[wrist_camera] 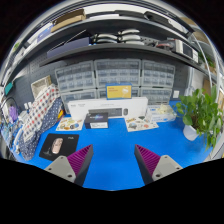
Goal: Arrange mouse
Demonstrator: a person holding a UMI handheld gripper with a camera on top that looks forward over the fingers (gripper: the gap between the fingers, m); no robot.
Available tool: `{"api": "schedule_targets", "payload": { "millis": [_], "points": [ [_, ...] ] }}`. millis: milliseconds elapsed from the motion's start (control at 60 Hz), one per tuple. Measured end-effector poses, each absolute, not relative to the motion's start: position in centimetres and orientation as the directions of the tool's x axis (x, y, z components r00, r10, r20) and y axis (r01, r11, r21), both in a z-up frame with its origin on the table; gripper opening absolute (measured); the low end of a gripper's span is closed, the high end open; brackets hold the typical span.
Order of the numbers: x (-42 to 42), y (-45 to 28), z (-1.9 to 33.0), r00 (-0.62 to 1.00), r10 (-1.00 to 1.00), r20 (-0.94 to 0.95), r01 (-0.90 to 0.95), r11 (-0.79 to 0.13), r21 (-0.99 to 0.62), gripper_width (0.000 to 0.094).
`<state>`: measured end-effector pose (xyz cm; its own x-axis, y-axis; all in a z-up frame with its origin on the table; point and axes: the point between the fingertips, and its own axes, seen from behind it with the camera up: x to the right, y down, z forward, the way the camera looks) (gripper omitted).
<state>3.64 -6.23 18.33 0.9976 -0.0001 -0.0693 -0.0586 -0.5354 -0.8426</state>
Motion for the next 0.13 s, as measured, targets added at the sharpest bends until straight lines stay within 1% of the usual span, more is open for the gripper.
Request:
{"api": "schedule_targets", "payload": {
  "millis": [133],
  "points": [
    [4.16, -6.19, 17.53, 0.999, 0.003, -0.051, -0.041, -0.54, -0.841, 0.0835]
  ]
}}
